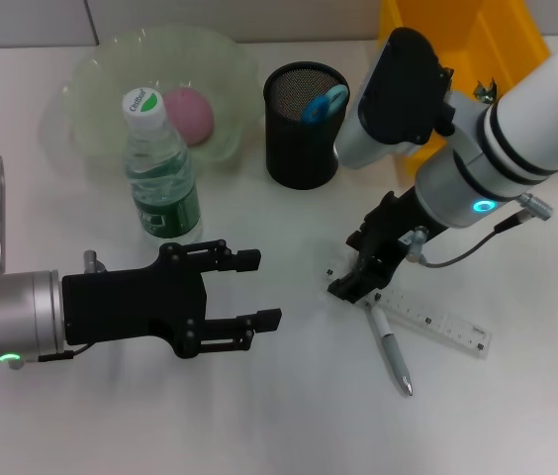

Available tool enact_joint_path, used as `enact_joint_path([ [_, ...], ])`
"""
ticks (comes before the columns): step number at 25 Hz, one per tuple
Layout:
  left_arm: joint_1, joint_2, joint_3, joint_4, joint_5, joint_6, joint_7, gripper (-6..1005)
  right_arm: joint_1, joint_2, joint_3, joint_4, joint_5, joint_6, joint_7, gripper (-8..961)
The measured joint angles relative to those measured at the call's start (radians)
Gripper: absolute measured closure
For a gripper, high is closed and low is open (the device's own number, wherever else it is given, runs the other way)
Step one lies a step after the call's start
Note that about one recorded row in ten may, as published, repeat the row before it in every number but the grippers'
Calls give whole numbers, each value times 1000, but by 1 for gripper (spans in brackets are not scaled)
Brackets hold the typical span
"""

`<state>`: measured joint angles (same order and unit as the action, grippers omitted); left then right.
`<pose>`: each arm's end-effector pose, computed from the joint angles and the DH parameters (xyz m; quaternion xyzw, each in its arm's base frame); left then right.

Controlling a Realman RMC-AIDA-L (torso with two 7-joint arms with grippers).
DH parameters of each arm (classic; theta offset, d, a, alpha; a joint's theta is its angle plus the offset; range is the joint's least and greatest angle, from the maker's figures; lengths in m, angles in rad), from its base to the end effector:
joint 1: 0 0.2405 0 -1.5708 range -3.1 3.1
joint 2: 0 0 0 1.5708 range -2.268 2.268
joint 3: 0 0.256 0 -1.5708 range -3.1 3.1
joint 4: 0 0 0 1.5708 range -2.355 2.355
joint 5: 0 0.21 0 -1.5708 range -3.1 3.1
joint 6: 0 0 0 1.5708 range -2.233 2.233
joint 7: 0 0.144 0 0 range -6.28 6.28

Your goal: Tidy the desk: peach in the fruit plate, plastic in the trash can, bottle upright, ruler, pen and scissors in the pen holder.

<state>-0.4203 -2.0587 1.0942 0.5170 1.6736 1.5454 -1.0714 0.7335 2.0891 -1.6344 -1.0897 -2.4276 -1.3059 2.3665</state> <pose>-0.2654 0.2809 -0.0448 -0.9531 -0.1198 -0.2678 0.0738 0.1515 0.3584 -0.0776 -0.9655 0.1705 -0.1707 0.0982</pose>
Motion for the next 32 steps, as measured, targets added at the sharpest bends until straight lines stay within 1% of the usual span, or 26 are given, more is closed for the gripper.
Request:
enact_joint_path([
  [6,2,0,-1,0,0,-1,0,273,-2,0,-24,17,38,36,-6,340],
  [12,6,0,-1,-3,0,-1,6,274,15,0,-73,85,47,116,-8,356],
  [22,21,0,-1,-1,0,-1,8,274,4,0,-88,82,64,147,-16,382],
  [26,23,0,-1,0,-1,-1,8,274,-2,0,-88,75,85,145,-23,526],
  [27,24,0,-1,0,-1,-1,8,274,-12,0,-87,51,88,142,-23,562],
  [28,24,0,-1,0,-1,-1,8,274,-12,0,-87,51,88,142,-23,562],
  [29,24,0,-1,0,-1,-1,8,274,-20,0,-84,34,88,140,-23,562],
  [30,24,0,-1,0,-1,-1,8,274,-41,-2,-78,-10,88,129,-23,562],
  [31,24,0,-1,0,-1,-1,8,274,-41,-2,-78,-10,88,129,-23,562],
  [32,25,0,-1,0,-1,-1,8,274,-67,-3,-54,-68,88,108,-24,562],
])
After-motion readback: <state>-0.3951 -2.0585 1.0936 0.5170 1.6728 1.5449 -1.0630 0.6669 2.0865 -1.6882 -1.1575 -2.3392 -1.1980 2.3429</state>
